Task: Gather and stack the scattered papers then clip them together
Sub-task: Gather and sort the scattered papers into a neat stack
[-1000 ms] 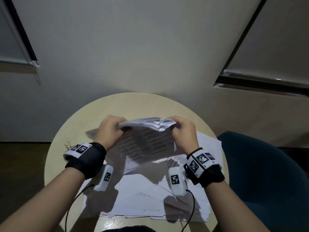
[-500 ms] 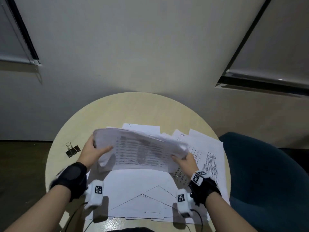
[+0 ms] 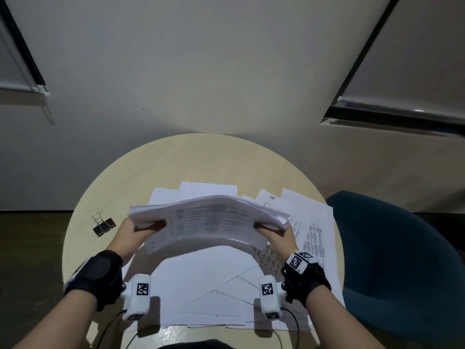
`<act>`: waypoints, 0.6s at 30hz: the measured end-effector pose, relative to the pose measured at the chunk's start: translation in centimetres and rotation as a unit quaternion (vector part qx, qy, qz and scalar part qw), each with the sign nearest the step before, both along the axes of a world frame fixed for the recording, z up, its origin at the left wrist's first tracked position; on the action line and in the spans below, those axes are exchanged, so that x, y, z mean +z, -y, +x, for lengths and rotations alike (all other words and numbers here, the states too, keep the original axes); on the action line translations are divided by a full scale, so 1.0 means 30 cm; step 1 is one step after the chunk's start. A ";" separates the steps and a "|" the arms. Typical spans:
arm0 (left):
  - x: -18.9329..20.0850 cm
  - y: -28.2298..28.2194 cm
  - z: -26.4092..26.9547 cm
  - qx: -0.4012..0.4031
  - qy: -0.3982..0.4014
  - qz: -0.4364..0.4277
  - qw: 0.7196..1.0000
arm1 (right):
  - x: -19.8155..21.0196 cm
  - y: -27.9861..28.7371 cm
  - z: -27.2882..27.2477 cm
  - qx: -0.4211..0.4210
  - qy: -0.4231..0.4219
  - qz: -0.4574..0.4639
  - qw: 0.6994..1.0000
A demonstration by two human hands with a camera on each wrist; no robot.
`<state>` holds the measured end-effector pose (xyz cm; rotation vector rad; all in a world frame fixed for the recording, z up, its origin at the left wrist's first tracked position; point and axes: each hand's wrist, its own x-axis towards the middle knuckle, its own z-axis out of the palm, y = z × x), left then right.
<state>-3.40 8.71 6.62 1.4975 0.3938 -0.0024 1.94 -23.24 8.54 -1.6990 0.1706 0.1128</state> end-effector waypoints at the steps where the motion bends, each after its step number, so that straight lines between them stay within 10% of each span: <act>1: -0.003 -0.012 -0.007 -0.005 -0.011 0.003 1.000 | -0.016 0.013 -0.001 0.002 -0.015 -0.003 1.000; 5: -0.028 0.006 -0.057 -0.035 -0.044 -0.032 0.998 | -0.034 0.029 -0.051 0.027 -0.104 0.013 0.994; 18: 0.004 0.088 -0.052 0.009 -0.030 -0.044 0.999 | 0.030 0.035 0.018 0.019 -0.009 -0.085 0.996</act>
